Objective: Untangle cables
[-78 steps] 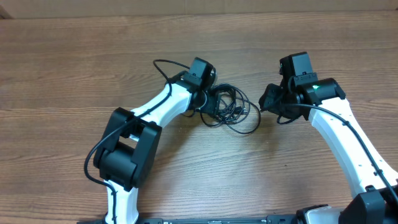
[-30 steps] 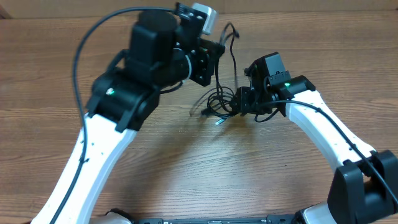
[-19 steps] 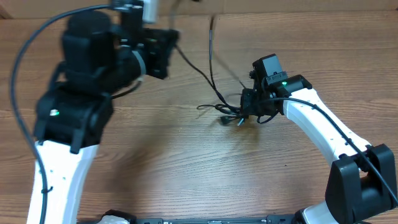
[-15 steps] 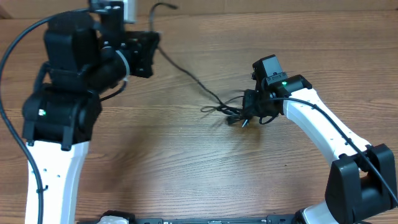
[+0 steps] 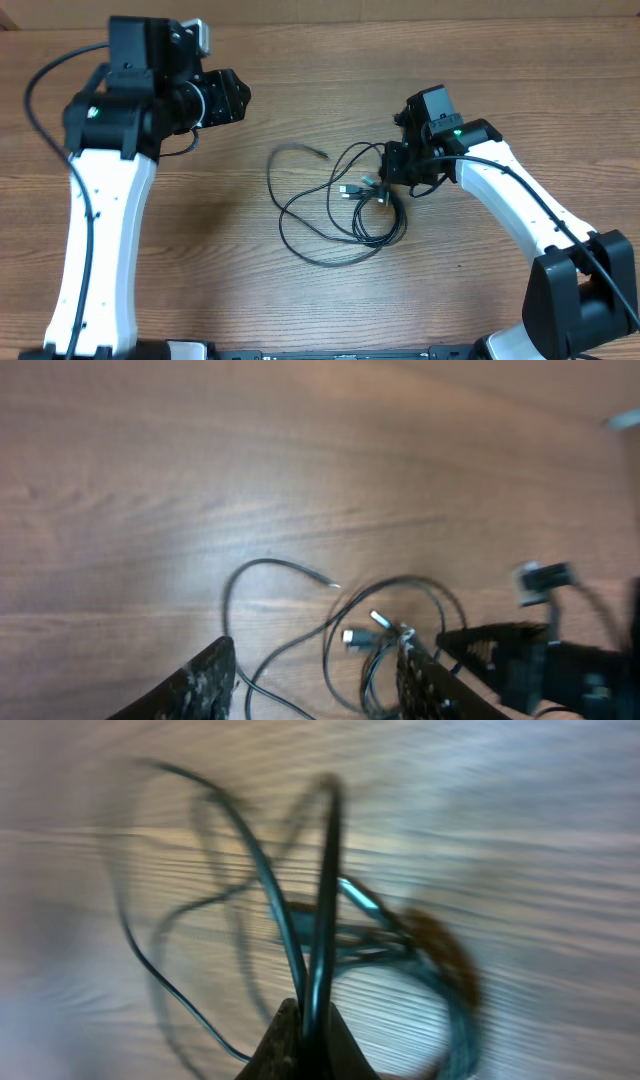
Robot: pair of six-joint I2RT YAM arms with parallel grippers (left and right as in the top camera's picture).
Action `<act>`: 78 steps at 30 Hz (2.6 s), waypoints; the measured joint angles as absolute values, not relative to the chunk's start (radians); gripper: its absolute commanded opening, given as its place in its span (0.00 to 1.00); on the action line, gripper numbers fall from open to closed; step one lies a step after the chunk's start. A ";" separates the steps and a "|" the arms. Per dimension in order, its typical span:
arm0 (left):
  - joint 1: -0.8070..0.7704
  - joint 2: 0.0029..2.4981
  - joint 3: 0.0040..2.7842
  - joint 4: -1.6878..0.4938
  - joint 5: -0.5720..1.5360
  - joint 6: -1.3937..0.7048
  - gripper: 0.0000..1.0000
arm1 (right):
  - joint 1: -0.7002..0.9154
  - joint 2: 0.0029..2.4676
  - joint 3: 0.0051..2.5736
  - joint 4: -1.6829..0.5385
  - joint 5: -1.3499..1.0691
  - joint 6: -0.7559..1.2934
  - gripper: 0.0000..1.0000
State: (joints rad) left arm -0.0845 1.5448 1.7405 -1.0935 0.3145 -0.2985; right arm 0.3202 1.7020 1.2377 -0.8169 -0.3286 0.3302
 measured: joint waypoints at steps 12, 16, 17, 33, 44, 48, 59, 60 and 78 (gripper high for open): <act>-0.210 1.665 1.740 -1.149 0.385 -0.216 0.52 | 0.316 1.698 1.401 -0.769 -0.427 0.316 0.46; -0.266 1.698 1.740 -1.153 0.390 -0.205 0.52 | 0.271 1.697 1.447 -0.782 -0.413 0.311 0.57; -0.283 1.706 1.740 -1.154 0.390 -0.202 0.52 | 0.249 1.696 1.456 -0.813 -0.409 0.308 0.58; -0.502 1.884 1.740 -1.183 0.324 -0.065 0.51 | -0.136 1.692 1.459 -1.348 -0.153 0.313 0.70; -0.607 2.114 1.740 -1.182 0.306 -0.011 0.51 | -0.181 1.692 1.459 -1.380 -0.142 0.273 0.70; -0.639 2.162 1.740 -1.173 0.274 0.000 0.51 | -0.181 1.692 1.459 -1.380 -0.142 0.268 0.70; -0.681 2.255 1.740 -1.105 0.189 0.003 0.45 | -0.181 1.692 1.459 -1.388 -0.142 0.265 0.70; -0.681 2.260 1.740 -1.096 0.188 0.003 0.45 | -0.181 1.692 1.459 -1.388 -0.142 0.265 0.70; -0.676 2.262 1.760 -1.170 0.190 -0.007 0.04 | -0.181 1.692 1.459 -1.388 -0.209 0.199 0.74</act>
